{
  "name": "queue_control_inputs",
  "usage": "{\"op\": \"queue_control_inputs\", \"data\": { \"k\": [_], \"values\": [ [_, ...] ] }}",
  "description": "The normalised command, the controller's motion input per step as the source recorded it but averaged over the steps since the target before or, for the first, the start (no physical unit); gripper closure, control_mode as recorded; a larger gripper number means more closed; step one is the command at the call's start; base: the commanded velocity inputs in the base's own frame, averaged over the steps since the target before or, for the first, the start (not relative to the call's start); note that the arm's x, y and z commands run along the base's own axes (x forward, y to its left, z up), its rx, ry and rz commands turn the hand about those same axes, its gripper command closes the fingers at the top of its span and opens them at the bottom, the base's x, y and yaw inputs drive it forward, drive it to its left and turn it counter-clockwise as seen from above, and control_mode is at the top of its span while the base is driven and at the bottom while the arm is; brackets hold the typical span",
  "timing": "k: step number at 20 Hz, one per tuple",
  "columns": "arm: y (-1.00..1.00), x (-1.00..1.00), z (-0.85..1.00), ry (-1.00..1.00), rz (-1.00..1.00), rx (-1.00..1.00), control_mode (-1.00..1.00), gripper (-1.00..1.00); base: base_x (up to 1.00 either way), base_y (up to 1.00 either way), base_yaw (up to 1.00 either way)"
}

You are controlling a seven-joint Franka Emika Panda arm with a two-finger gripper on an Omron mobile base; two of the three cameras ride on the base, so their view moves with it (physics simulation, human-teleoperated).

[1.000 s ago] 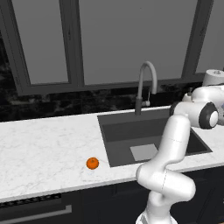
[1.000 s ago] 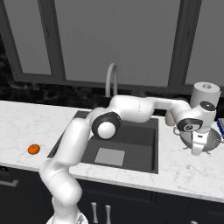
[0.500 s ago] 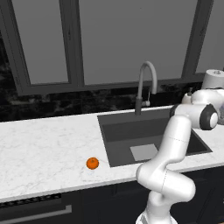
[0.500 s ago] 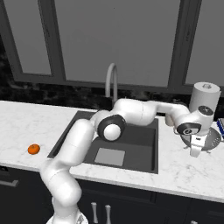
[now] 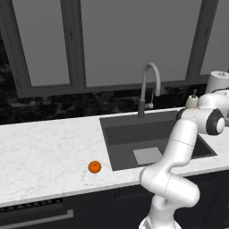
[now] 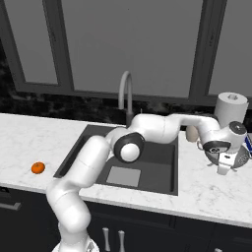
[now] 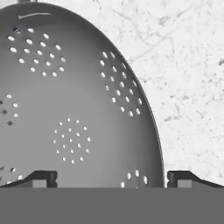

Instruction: Put the colander in the sink, put the orange in the colander, and turn on the sink faucet and pour water over the colander.

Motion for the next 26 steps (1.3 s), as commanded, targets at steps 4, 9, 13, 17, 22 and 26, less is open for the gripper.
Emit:
{"op": "queue_control_inputs", "data": {
  "k": [4, 9, 13, 17, 22, 26],
  "values": [
    [0.00, 0.31, -0.49, 0.00, 0.00, -0.02, -1.00, 1.00, 0.00, 0.00, 0.00],
    [0.00, 0.35, -0.58, 0.02, 0.00, -0.05, -1.00, 1.00, 0.00, 0.00, 0.00],
    [0.00, 0.07, -0.53, 0.02, 0.00, -0.01, -1.00, 1.00, 0.00, 0.00, 0.00],
    [0.05, 0.00, -0.27, 0.02, 0.00, -0.05, -1.00, 1.00, 0.00, 0.00, 0.00],
    [0.09, -0.31, 0.10, -0.06, 0.00, 0.00, -1.00, 1.00, 0.00, 0.00, 0.00],
    [0.24, -0.77, 0.74, -0.05, 0.03, 0.01, -1.00, 1.00, 0.00, 0.00, 0.00]
  ]
}}
